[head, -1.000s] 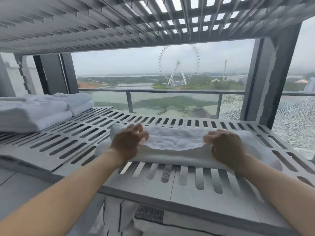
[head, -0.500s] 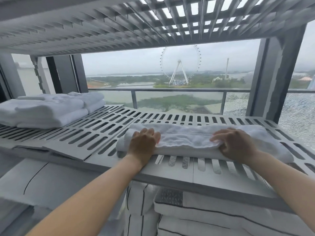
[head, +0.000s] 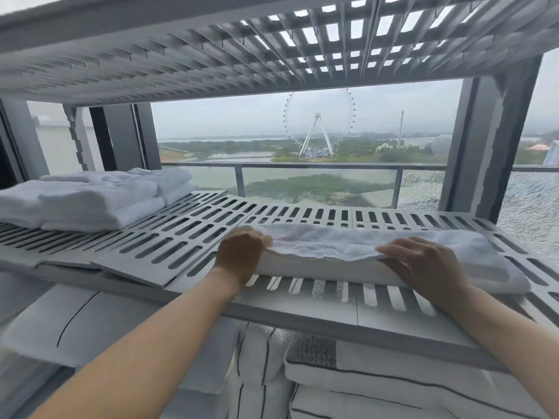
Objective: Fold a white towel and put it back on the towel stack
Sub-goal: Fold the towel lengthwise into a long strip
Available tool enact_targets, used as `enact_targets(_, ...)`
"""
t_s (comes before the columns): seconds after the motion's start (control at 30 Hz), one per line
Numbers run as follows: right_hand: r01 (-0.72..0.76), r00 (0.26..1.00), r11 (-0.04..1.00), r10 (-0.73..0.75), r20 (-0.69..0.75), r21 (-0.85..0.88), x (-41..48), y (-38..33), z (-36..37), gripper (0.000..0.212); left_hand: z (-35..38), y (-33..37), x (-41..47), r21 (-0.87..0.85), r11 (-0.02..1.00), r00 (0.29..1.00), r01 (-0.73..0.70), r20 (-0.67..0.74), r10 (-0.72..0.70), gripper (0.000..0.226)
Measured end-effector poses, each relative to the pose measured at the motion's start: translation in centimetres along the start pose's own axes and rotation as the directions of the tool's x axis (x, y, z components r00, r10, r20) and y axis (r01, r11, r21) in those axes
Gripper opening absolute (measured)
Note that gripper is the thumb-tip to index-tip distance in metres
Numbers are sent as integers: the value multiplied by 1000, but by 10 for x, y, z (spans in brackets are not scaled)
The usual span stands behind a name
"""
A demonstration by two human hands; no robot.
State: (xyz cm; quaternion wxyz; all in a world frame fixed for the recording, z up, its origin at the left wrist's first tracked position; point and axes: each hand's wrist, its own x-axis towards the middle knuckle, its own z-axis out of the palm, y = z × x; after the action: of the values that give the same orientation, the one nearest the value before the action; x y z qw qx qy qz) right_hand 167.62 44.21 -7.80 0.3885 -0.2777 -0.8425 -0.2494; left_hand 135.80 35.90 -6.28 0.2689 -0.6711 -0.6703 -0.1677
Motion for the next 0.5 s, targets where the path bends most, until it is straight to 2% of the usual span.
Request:
enact_targets(0.1, 62, 997, 998, -62, 50, 2, 0, -2, 2, 12, -2, -5, -11, -8, 1000, 997, 19, 81, -18, 38)
enact_targets(0.27, -60, 989, 997, 54, 135, 41, 0, -4, 2, 23, -3, -5, -17, -19, 998, 993, 65, 105, -62, 40)
enact_targets(0.4, -142, 960, 987, 119, 255, 73, 1, 0, 6, 28, -6, 10, -14, -114, 993, 989, -7, 149, 24, 48)
enact_targets(0.5, -182, 930, 978, 138, 341, 100, 4, 7, 14, 27, 0, 30, -3, -188, 977, 990, -97, 86, 115, 47)
